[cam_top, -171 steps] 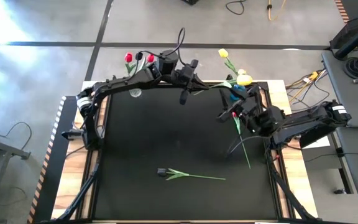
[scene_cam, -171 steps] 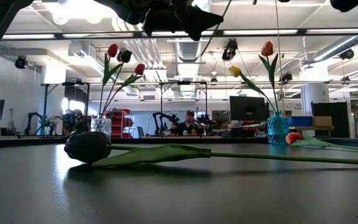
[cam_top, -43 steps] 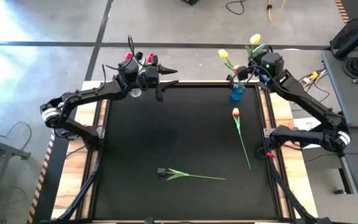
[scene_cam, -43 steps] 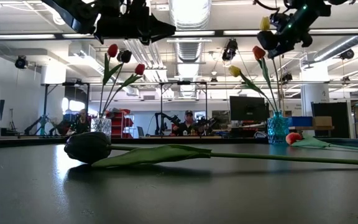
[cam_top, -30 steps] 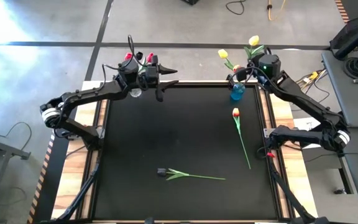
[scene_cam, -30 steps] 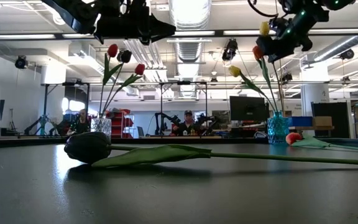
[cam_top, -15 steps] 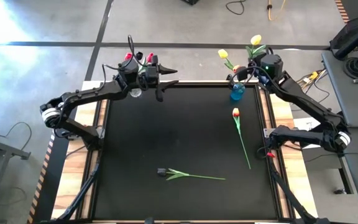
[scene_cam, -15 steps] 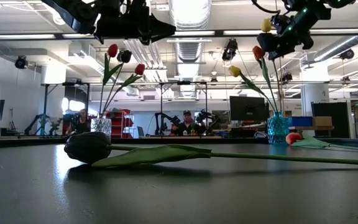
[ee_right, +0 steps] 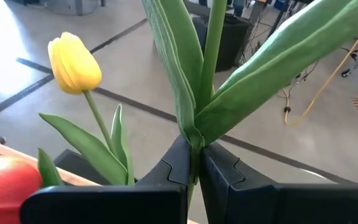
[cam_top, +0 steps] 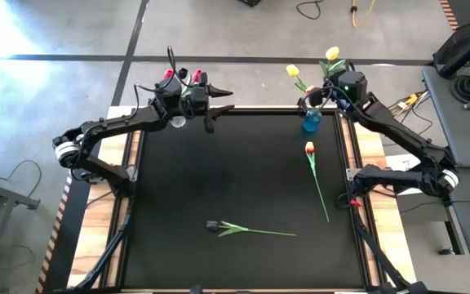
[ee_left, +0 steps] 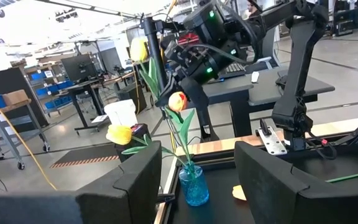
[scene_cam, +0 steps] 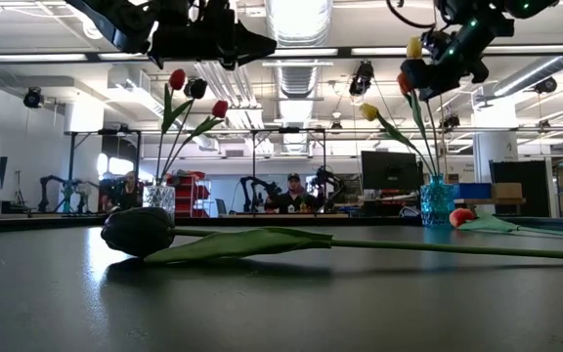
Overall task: Sort flowers into vase by color
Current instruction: Put the yellow tulip into the blue flower vase, then put the black tulip into the transparent flower vase
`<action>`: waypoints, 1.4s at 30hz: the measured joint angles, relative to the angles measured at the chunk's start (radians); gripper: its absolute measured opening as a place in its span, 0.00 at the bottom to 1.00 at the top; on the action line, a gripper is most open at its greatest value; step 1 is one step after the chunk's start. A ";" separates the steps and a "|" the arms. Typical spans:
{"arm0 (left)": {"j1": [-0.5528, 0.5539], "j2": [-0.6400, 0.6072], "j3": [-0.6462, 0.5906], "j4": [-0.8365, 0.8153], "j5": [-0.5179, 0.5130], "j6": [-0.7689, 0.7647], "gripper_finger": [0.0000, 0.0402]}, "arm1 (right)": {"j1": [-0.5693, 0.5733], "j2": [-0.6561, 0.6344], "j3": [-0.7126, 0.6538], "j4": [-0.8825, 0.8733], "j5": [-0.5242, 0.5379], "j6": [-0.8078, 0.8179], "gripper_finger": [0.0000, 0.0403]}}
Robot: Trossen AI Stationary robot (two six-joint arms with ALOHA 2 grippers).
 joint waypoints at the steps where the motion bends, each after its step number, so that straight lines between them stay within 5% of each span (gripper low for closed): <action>1: 0.000 0.000 0.000 0.000 0.000 0.000 0.47 | 0.000 0.007 0.000 0.001 0.000 -0.001 0.03; 11: 0.000 0.000 0.000 -0.001 0.000 0.000 0.47 | 0.000 0.048 -0.003 0.016 0.010 0.012 0.06; 24: 0.000 0.000 0.000 -0.002 0.001 -0.011 0.47 | 0.008 0.023 -0.004 -0.020 0.002 0.044 0.41; 42: -0.017 0.000 -0.107 0.100 0.009 -0.045 0.44 | 0.145 -0.138 0.131 -0.327 0.020 0.042 0.39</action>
